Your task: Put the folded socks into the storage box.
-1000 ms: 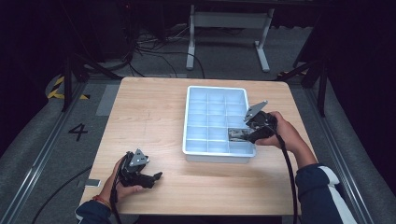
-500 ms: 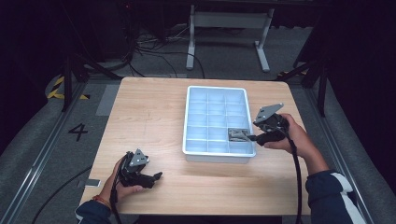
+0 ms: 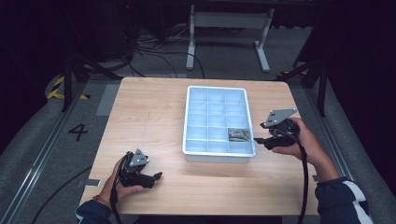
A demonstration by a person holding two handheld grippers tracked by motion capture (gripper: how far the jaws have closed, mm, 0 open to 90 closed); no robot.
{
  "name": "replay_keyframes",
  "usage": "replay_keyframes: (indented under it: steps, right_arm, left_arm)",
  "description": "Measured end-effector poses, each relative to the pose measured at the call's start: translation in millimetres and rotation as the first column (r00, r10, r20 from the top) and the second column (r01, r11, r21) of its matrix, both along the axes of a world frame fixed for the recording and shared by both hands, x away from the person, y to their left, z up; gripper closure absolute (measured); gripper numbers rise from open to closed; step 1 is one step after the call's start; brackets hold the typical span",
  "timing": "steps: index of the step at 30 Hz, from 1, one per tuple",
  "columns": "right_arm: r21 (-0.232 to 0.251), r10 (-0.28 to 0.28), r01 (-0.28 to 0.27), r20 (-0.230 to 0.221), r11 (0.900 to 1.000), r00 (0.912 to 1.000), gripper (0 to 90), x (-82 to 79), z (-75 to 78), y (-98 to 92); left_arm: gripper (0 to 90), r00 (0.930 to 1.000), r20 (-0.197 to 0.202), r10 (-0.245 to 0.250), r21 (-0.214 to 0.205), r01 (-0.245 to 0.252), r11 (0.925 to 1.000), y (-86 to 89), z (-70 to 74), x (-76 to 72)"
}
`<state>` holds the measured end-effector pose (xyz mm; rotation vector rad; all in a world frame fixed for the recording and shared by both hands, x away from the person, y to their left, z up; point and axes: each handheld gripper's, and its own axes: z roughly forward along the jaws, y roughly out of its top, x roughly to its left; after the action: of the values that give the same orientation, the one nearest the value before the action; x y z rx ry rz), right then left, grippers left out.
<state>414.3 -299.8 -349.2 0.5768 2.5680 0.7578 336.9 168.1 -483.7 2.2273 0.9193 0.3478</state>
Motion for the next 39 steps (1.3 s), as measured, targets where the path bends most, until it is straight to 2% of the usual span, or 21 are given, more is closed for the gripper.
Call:
replay_keyframes:
  steps: [8, 12, 16, 22, 29, 39]
  right_arm:
    - [0.023, -0.004, 0.004, 0.019, 0.9997, 0.9998, 40.5, -13.7, 0.0, -13.4]
    - [0.012, -0.018, 0.018, 0.031, 0.9998, 0.9993, 40.4, -18.8, -1.8, -19.5]
    - [0.032, -0.036, 0.035, 0.037, 0.9989, 0.9987, 40.5, -24.9, -2.6, -26.6]
    - [0.024, -0.045, 0.044, 0.052, 0.9987, 0.9976, 40.4, -32.4, -6.3, -33.1]
    - [0.014, -0.05, 0.049, 0.043, 0.9987, 0.9978, 40.0, -39.9, -15.6, -39.5]
    - [-0.013, -0.072, 0.073, 0.027, 0.9973, 0.997, 38.0, -48.3, -37.1, -49.4]
  left_arm:
    - [14.6, 1.0, 0.0, 0.0, 0.001, 0.0, 1.0, 0.0, 0.1, 0.0]
    - [14.5, 1.0, 0.0, 0.001, 0.001, -0.001, 1.0, 0.0, 0.1, -0.1]
    - [14.6, 1.0, 0.001, 0.001, 0.001, -0.001, 1.0, 0.0, 0.1, 0.0]
    - [14.5, 1.0, 0.001, 0.001, 0.0, -0.001, 1.0, 0.0, 0.0, 0.0]
    - [14.6, 1.0, 0.0, 0.001, 0.002, -0.001, 1.0, 0.0, 0.1, -0.1]
    - [14.6, 1.0, 0.0, 0.0, 0.0, 0.0, 1.0, 0.0, 0.0, -0.1]
